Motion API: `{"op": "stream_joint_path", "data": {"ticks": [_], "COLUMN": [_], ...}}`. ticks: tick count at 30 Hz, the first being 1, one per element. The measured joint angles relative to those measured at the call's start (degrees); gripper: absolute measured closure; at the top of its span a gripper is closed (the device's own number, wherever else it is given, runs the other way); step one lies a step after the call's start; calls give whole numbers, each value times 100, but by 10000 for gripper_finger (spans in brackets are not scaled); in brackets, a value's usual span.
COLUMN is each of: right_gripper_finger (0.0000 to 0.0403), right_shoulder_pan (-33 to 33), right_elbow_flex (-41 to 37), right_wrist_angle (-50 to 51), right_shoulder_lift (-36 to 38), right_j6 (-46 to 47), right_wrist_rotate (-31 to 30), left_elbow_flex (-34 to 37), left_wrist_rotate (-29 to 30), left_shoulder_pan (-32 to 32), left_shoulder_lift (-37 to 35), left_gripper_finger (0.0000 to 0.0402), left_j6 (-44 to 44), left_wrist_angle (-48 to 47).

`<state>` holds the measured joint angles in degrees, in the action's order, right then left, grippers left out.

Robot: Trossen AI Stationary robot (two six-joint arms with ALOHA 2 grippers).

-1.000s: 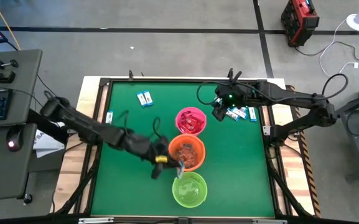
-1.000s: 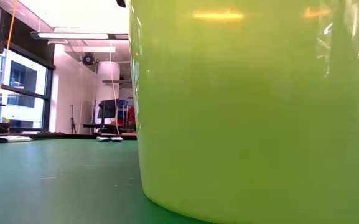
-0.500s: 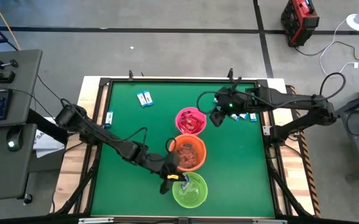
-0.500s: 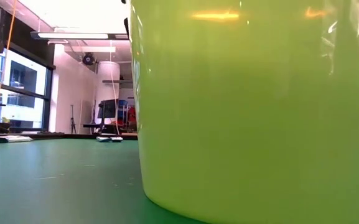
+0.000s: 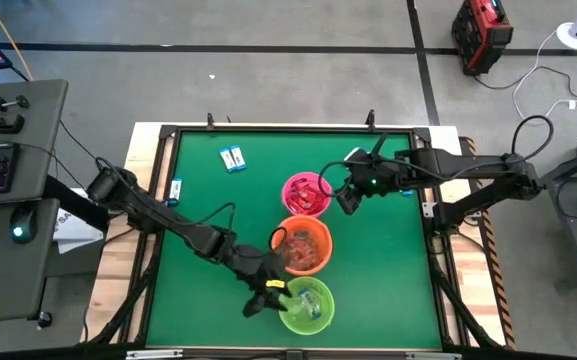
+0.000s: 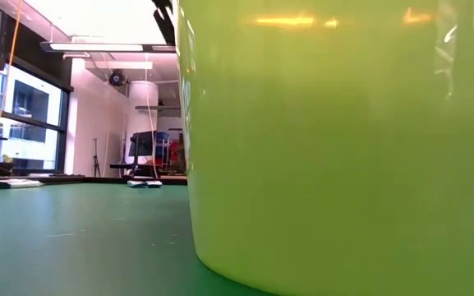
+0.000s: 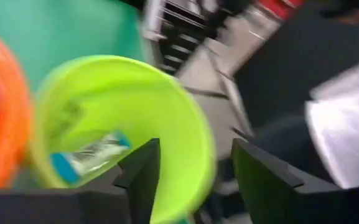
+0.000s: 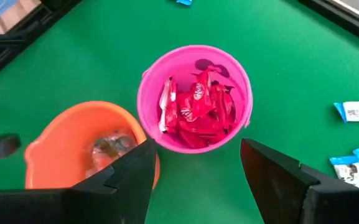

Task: Sort candy by brand, put in halloween buckets
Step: Put the white chocolate into the green bucket

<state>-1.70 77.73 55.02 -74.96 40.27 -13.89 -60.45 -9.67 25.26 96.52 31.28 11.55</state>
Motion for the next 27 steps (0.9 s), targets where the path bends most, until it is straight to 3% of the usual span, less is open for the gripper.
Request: {"op": "stream_joint_path", "data": {"ticks": [3, 5, 8, 11, 17, 22, 27], "right_gripper_finger": [176, 176, 176, 176, 176, 176, 176], "right_shoulder_pan": [-35, -31, 173, 723, 2392, 3465, 3736], "right_elbow_flex": [0, 0, -26, -310, -1355, -1846, -1906], "right_wrist_angle": [103, 408, 1167, 1640, 1093, 613, 179], "right_shoulder_lift": [56, 67, 66, 77, -3, -482, -1187], "right_j6": [147, 484, 996, 1054, -656, -2251, -3481], "right_wrist_rotate": [15, -225, -699, -482, 977, 1112, 1333], "left_elbow_flex": [-45, -45, -45, -43, -43, -43, -43], "left_wrist_rotate": [-654, -616, -146, 530, 2095, 2275, 2550], "left_shoulder_pan": [-44, -50, -133, -284, -834, -1570, -2067], "left_shoulder_lift": [-320, -677, -1266, -1917, -2933, -3285, -3256], "left_gripper_finger": [200, 199, 202, 207, 209, 209, 209], "left_j6": [5, -66, -449, -777, -1230, -1099, -1016], "left_wrist_angle": [-94, -498, -1304, -2173, -3229, -3344, -3256]}}
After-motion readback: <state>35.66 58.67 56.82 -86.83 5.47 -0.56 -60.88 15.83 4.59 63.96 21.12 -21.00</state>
